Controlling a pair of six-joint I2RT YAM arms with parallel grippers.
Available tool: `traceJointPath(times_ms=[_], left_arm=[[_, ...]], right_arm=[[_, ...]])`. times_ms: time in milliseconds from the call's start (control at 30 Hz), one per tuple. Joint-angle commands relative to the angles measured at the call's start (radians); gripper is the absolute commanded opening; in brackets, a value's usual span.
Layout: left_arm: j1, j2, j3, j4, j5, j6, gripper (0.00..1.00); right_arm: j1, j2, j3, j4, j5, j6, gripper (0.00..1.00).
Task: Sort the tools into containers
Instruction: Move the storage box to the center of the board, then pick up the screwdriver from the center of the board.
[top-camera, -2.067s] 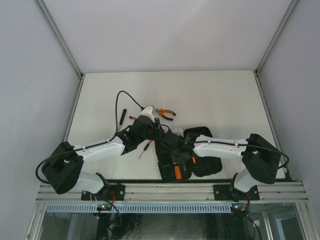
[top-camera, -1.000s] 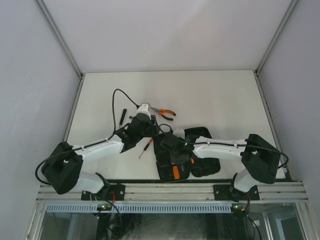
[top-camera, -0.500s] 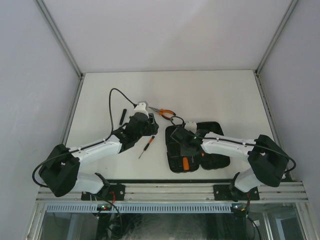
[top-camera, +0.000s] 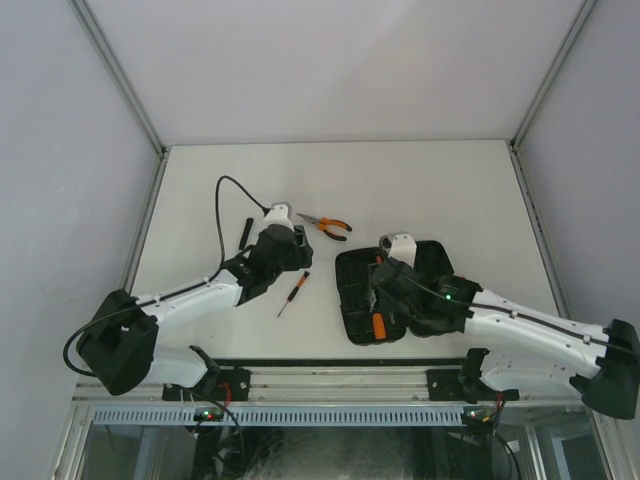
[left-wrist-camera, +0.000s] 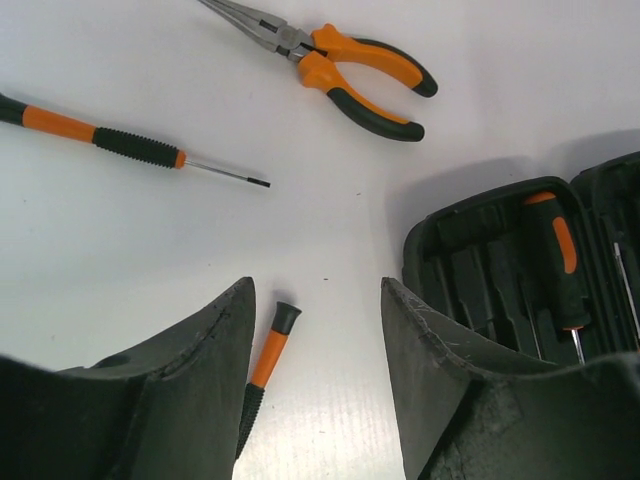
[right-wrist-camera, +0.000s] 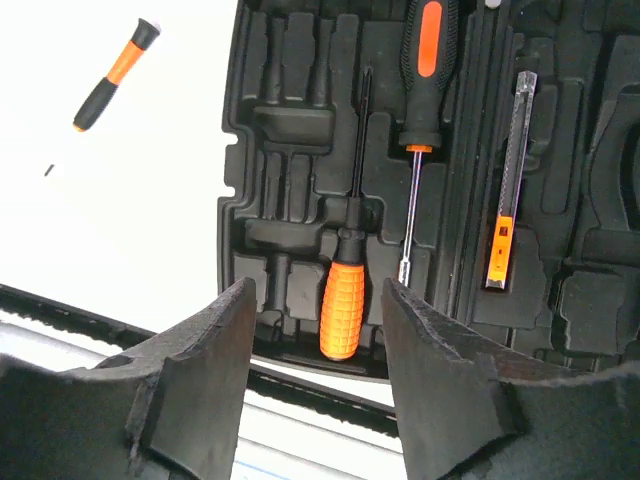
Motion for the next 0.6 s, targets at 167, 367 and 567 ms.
traceJointPath(times_ms=[167, 367, 567], left_arm=[[0.011, -0.059, 0.048, -0.071, 0.016, 0.036, 0.59], [0.011, -0.019, 0.101, -0.252, 0.095, 0.045, 0.59], [0.010, -0.031, 0.070, -0.364, 0.146, 0.062, 0.58]], right_arm=[[0.023, -0.238, -0.219, 0.083, 0.017, 0.074, 0.58], [0.029, -0.323, -0.280, 0.065, -0.006, 0.122, 0.59], [0.044, -0.366, -0.321, 0.080, -0.025, 0.151, 0.58]])
